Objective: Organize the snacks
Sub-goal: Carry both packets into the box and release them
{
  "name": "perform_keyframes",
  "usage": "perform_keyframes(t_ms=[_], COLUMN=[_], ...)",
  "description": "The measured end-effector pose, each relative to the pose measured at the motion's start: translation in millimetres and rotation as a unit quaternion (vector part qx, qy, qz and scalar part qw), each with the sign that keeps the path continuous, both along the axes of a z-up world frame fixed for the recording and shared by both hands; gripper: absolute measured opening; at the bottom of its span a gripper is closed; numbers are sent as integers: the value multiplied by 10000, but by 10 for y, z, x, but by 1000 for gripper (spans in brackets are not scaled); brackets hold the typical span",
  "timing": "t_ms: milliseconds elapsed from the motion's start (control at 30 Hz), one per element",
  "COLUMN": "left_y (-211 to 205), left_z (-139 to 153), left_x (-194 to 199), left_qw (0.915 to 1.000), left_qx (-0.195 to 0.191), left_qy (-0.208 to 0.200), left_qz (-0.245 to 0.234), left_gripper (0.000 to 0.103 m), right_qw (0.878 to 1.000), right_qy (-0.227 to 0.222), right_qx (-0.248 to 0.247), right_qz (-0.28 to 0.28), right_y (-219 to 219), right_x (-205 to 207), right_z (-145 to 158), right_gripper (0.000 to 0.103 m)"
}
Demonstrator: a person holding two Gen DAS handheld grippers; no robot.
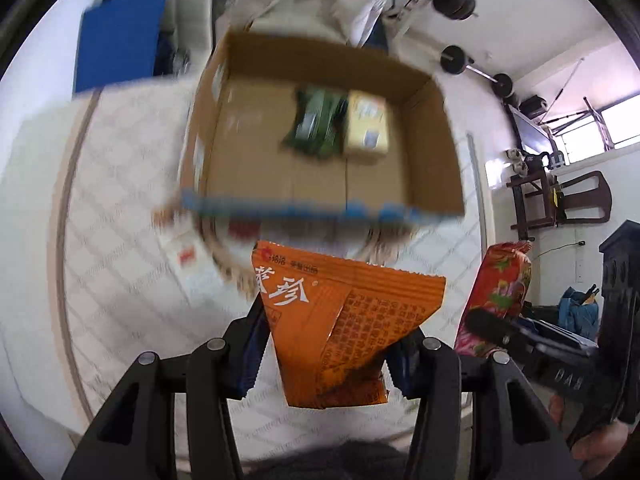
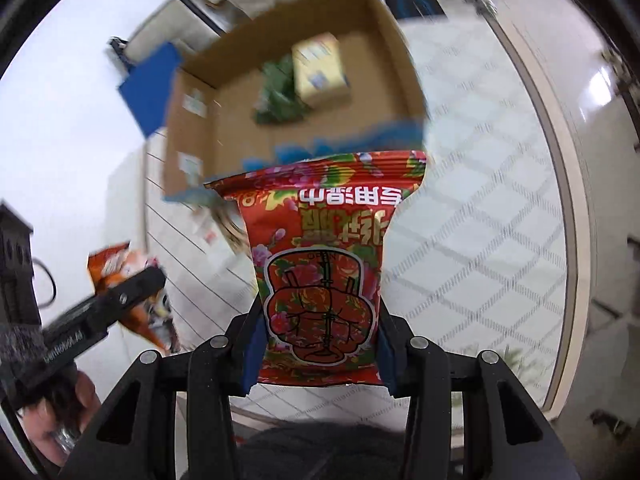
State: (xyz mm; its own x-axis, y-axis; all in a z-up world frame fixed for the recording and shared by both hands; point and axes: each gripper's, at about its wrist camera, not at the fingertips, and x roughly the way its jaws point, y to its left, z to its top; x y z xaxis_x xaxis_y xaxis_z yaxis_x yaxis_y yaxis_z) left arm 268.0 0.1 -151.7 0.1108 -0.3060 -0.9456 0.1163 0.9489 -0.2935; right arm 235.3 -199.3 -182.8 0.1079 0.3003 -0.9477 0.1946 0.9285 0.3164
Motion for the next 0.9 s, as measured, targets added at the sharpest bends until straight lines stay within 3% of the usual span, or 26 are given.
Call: perform_keyframes(t_ms=[100, 267, 533, 733, 900], left_y=[-120, -156, -172, -287, -342], left_z=[152, -80, -1063, -1697, -1917], left_x=[406, 1039, 1741, 1720, 1668], left_qw=[9992, 9986, 9926, 9788, 9696], left_qx=[229, 473, 744, 768, 849], left_qy=[-306, -222, 954, 1865, 2267], left_qz=[-76, -114, -138, -368, -352], left_gripper=[49, 49, 49, 49, 51], right_qw=[9996, 9986, 9948, 9869, 9819], right_qy=[-170, -88, 648, 1280, 1703], right_qx=[-188, -506, -751, -886, -668], right_qz=[84, 146, 232, 434, 494], right_y=[64, 99, 98, 137, 151], right_x=[403, 998, 1736, 1918, 1956], right_z=[36, -139, -940, -1459, -1716], right_gripper=[48, 48, 48, 49, 50])
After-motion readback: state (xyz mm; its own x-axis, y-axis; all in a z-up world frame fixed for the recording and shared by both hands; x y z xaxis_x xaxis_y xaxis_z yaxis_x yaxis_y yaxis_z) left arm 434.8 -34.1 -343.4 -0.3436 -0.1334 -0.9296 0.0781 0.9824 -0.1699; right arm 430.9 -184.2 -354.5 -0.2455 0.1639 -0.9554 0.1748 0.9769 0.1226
